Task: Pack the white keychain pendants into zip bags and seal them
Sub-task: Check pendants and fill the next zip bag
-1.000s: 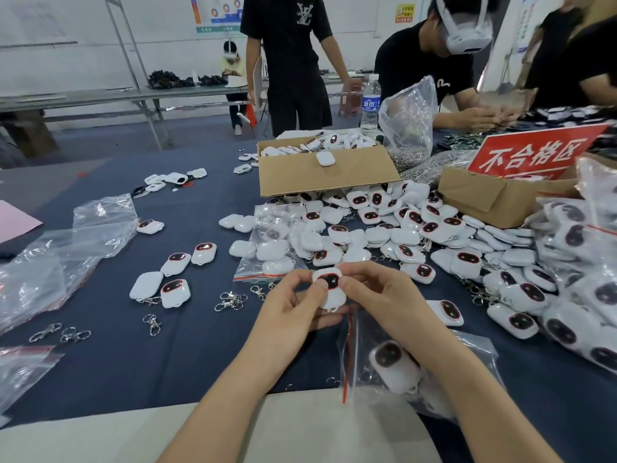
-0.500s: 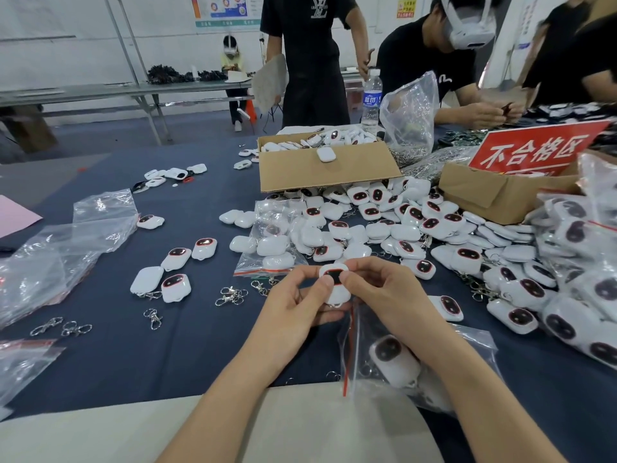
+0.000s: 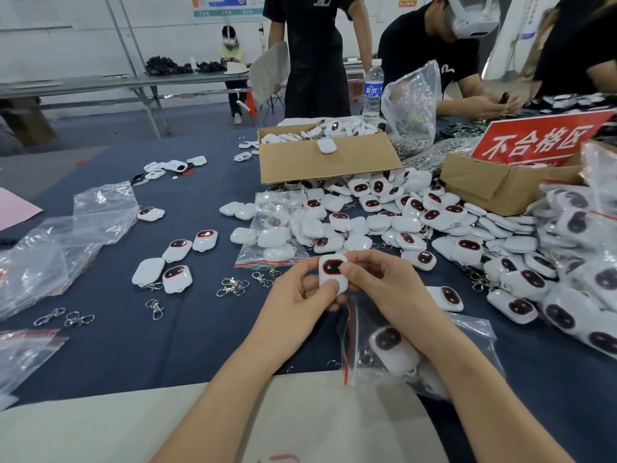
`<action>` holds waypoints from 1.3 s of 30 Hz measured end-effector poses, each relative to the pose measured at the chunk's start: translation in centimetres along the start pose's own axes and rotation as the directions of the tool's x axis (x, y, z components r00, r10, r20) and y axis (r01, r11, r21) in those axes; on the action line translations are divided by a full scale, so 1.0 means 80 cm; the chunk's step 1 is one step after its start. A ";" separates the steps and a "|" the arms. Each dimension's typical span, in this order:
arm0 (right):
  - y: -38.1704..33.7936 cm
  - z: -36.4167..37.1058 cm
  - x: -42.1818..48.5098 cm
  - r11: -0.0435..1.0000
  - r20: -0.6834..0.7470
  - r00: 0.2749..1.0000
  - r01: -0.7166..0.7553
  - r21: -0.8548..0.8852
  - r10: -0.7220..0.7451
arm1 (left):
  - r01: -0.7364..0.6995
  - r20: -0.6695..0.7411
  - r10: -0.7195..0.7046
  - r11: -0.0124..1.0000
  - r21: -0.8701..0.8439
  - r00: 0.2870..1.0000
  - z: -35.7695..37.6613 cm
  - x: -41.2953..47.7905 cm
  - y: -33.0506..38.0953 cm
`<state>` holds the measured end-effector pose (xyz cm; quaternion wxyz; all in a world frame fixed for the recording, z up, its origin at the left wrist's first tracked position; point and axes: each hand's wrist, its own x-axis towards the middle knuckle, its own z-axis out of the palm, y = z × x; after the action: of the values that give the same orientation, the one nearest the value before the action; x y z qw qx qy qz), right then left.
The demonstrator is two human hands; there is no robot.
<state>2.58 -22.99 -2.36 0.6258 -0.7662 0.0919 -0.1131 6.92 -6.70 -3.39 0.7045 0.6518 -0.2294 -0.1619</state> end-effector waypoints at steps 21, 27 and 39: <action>0.002 -0.002 -0.001 0.998 0.002 0.998 0.061 -0.034 -0.061 | 0.046 -0.082 -0.058 0.989 -0.141 0.995 0.002 0.005 -0.001; -0.003 -0.003 -0.005 0.991 0.060 0.992 0.112 -0.068 -0.108 | 0.043 -0.072 -0.053 0.990 -0.133 0.996 -0.005 0.005 -0.004; -0.004 -0.001 -0.006 0.991 0.082 0.990 0.117 -0.062 -0.112 | 0.098 -0.112 -0.115 0.985 -0.142 0.987 -0.001 0.008 0.000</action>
<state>2.11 -22.89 -2.08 0.5954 -0.7946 0.0269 -0.1157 7.50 -7.00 -3.35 0.7501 0.6222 -0.1397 -0.1752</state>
